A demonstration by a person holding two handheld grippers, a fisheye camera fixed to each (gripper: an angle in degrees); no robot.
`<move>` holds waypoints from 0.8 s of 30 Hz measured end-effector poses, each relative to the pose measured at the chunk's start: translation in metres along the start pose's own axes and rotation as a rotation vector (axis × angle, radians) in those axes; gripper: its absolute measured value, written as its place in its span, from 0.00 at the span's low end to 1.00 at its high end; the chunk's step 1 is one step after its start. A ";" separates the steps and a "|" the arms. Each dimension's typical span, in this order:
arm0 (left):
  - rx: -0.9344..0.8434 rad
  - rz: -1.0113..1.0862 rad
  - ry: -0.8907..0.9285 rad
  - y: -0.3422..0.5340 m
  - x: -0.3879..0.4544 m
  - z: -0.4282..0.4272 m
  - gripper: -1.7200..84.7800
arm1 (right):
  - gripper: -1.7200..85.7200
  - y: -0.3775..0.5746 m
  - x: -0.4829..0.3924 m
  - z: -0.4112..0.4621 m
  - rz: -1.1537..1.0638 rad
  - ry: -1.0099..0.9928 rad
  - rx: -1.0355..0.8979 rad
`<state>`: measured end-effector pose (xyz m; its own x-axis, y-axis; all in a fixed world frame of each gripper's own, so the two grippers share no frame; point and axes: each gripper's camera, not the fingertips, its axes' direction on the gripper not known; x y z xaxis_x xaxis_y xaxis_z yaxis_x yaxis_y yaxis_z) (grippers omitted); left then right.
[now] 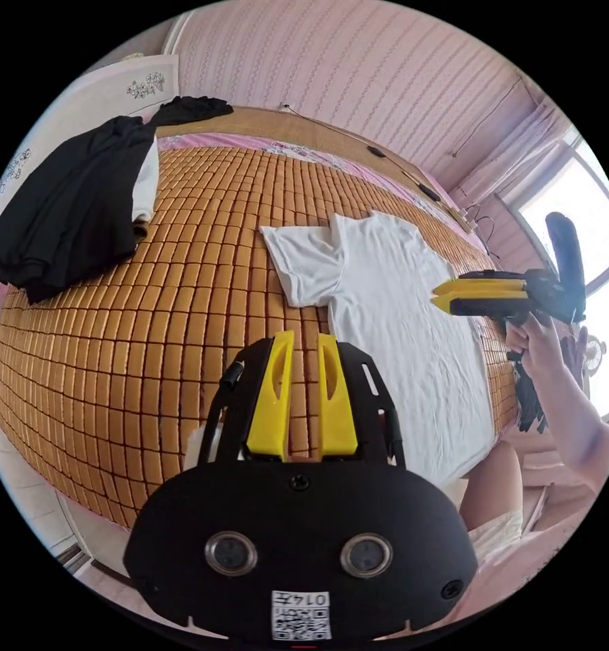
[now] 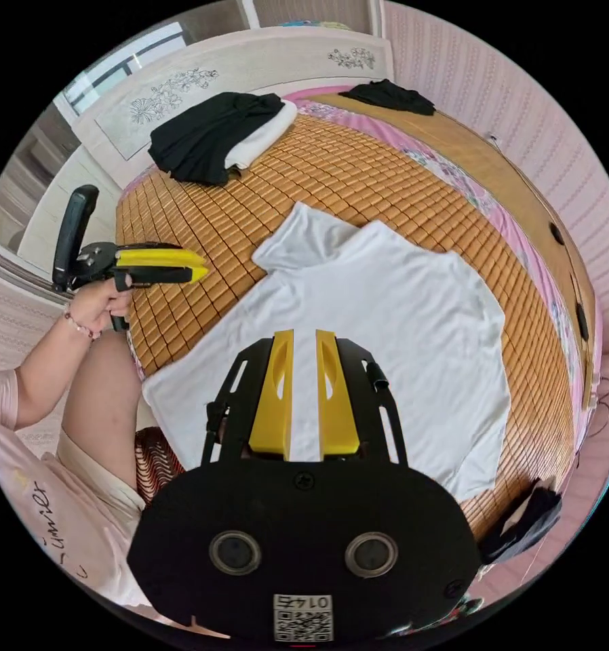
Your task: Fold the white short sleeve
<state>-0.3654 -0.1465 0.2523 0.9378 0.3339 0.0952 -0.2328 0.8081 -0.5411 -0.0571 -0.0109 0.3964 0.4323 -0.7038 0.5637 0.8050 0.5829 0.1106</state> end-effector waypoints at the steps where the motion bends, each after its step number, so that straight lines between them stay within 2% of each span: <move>1: -0.007 -0.006 -0.013 -0.006 -0.005 0.009 0.09 | 0.09 -0.028 -0.003 0.011 -0.021 0.005 0.000; 7: -0.020 -0.066 0.005 -0.015 -0.036 0.042 0.10 | 0.13 -0.125 -0.012 0.062 -0.039 -0.034 -0.046; 12: -0.010 -0.033 0.028 -0.012 -0.051 0.051 0.08 | 0.17 -0.152 -0.021 0.092 -0.017 0.005 -0.069; 14: -0.005 -0.049 0.065 -0.010 -0.059 0.053 0.07 | 0.15 -0.155 -0.021 0.104 -0.017 0.033 -0.114; 16: -0.003 -0.057 0.093 -0.008 -0.068 0.054 0.05 | 0.07 -0.153 -0.018 0.103 -0.004 0.073 -0.087; 20: 0.004 -0.045 0.067 -0.007 -0.070 0.054 0.02 | 0.04 -0.145 -0.005 0.096 0.017 0.057 -0.065; 24: 0.085 -0.019 0.075 -0.004 -0.068 0.043 0.01 | 0.03 -0.111 0.030 0.050 0.129 -0.041 0.113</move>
<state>-0.4393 -0.1514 0.2835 0.9582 0.2832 0.0407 -0.2324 0.8533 -0.4667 -0.1542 -0.0767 0.4422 0.5102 -0.6048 0.6115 0.6924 0.7106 0.1251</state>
